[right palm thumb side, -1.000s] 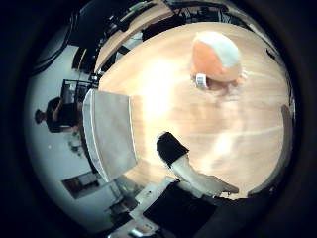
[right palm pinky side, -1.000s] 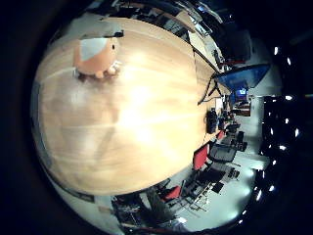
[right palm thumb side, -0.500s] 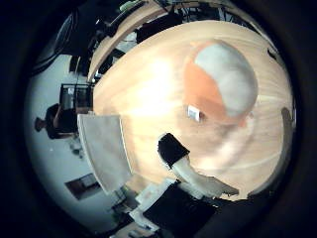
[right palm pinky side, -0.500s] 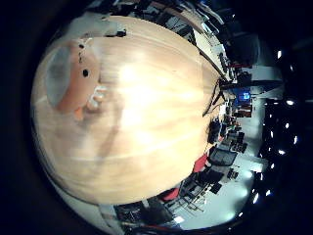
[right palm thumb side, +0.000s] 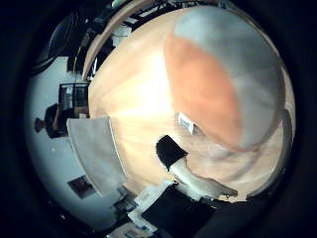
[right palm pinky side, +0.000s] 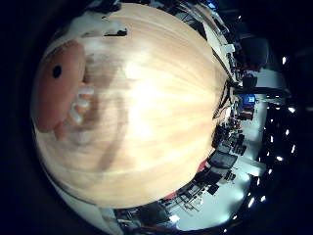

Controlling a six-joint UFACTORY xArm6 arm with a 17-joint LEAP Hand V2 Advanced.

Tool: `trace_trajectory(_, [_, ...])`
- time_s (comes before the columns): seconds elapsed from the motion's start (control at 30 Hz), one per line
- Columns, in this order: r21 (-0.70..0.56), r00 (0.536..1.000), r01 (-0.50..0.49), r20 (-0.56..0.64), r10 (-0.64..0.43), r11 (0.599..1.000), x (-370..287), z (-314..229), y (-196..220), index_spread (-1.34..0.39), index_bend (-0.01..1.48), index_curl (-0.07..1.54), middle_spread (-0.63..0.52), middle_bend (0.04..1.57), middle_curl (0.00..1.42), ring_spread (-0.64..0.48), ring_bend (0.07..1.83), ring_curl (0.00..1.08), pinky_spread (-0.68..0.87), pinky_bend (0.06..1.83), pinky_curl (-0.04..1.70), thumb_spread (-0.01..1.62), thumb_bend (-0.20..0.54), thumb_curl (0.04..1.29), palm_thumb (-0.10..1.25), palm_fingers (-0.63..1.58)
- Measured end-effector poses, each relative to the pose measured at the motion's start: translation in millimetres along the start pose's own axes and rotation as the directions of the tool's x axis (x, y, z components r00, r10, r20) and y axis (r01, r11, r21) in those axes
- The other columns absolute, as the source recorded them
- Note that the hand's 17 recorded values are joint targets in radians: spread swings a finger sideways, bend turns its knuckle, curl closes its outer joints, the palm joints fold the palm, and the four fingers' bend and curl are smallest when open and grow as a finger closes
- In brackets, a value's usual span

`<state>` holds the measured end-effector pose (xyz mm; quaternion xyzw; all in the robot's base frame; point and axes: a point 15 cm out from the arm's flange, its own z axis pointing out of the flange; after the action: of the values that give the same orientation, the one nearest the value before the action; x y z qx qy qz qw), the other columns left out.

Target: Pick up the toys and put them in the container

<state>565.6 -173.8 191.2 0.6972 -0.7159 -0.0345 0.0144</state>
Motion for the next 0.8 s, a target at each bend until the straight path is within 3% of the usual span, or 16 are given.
trace_trajectory(0.27, [-0.007, 1.0, 0.011, 0.001, -0.011, 1.0, -4.7, 19.2, -7.0, -0.46, 0.14, 0.28, -0.19, 0.26, 0.36, -0.14, 0.67, 0.22, 0.2, 0.86, 0.04, 0.89, -0.028, 0.3, 0.3, 0.3])
trace_trajectory(0.4, [-0.018, 1.0, 0.012, 0.004, -0.011, 1.0, -4.6, 26.8, -6.9, -0.46, 0.1, 0.24, -0.22, 0.31, 0.38, -0.21, 0.81, 0.25, 0.09, 0.93, 0.04, 0.91, -0.028, 0.3, 0.32, 0.42])
trace_trajectory(0.6, [-0.028, 1.0, 0.01, 0.008, -0.009, 1.0, -5.1, 35.0, -6.7, -0.48, 0.09, 0.16, -0.37, 0.51, 0.45, -0.36, 1.12, 0.36, -0.31, 1.27, 0.14, 0.96, -0.012, 0.3, 0.37, 0.85])
trace_trajectory(0.8, [-0.038, 1.0, 0.004, 0.014, -0.003, 0.999, -4.0, 41.0, -5.3, -0.53, 0.28, 0.23, -0.42, 0.72, 0.56, -0.34, 1.15, 0.42, -0.41, 1.29, 0.21, 1.03, -0.006, 0.31, 0.48, 1.22])
